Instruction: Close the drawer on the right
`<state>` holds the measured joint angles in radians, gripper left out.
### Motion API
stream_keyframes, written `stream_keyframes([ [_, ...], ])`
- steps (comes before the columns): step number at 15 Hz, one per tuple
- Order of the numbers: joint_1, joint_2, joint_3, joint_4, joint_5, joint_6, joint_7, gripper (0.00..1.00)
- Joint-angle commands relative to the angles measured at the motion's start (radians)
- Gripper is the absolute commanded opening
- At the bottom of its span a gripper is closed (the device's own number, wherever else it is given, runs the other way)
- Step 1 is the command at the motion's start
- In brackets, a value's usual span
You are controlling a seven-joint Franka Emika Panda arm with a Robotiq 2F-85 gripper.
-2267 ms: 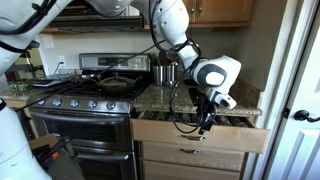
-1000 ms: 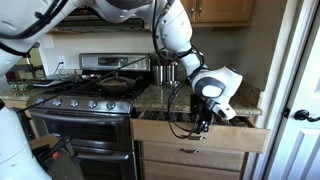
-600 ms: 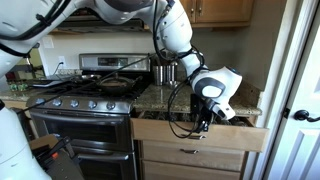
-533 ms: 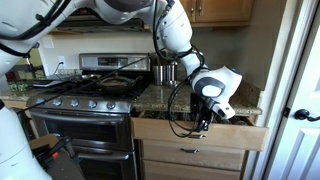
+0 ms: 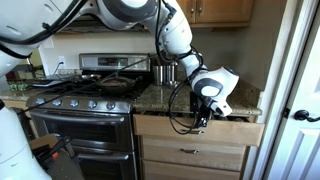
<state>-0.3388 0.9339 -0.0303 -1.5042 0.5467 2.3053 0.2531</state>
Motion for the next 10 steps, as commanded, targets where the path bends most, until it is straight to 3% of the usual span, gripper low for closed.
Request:
stream_keyframes([
  [1, -0.005, 0.033, 0.036, 0.072, 0.036, -0.003, 0.007, 0.0],
  [5, -0.013, 0.036, 0.055, 0.089, 0.048, 0.002, -0.014, 0.0],
  [9, -0.017, -0.023, 0.041, 0.024, 0.04, -0.011, -0.035, 0.0],
  [10, -0.018, -0.045, 0.033, 0.0, 0.032, -0.016, -0.041, 0.25],
])
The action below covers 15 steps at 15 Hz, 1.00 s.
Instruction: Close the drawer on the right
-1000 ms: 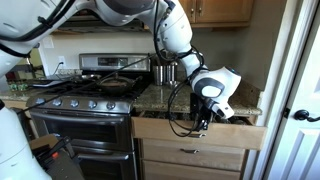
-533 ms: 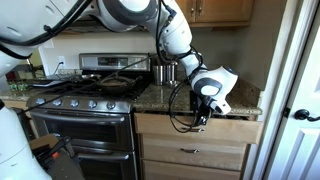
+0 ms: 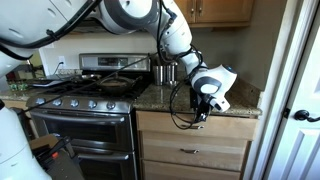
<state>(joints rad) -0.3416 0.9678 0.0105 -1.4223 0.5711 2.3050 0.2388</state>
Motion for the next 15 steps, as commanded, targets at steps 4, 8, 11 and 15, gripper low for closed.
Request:
stream_keyframes([
  [4, -0.034, -0.176, -0.024, -0.19, -0.001, -0.038, -0.096, 0.45],
  [8, -0.02, -0.286, -0.066, -0.317, -0.03, -0.035, -0.132, 0.72],
  [11, 0.004, -0.353, -0.102, -0.407, -0.072, -0.019, -0.11, 0.9],
  [15, -0.005, -0.318, -0.101, -0.374, -0.075, -0.022, -0.118, 0.92],
])
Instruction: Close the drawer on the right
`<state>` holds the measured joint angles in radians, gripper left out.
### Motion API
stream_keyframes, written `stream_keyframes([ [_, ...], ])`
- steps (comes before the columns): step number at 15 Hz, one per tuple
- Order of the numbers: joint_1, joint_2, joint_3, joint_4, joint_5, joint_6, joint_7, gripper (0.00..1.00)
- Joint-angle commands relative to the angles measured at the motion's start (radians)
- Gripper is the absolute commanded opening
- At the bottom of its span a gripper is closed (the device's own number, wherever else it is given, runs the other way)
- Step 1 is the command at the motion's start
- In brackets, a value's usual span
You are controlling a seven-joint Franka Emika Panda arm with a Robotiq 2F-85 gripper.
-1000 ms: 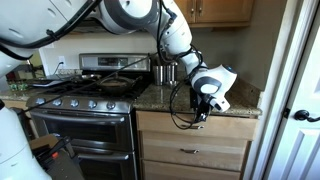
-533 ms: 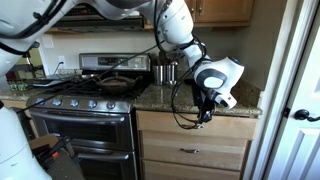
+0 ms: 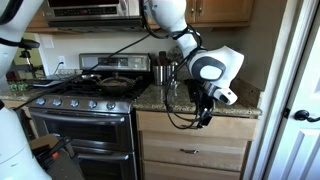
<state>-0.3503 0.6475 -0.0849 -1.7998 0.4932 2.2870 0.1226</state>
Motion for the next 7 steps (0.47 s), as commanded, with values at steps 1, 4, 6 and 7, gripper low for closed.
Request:
stream_keyframes([
  [1, 0.006, -0.011, -0.008, -0.013, 0.001, -0.004, -0.002, 0.98],
  [4, 0.008, -0.019, -0.009, -0.027, 0.001, -0.004, -0.002, 1.0],
  [6, 0.008, -0.019, -0.009, -0.028, 0.001, -0.004, -0.002, 1.0],
  [7, 0.009, -0.019, -0.009, -0.028, 0.001, -0.004, -0.002, 1.0],
])
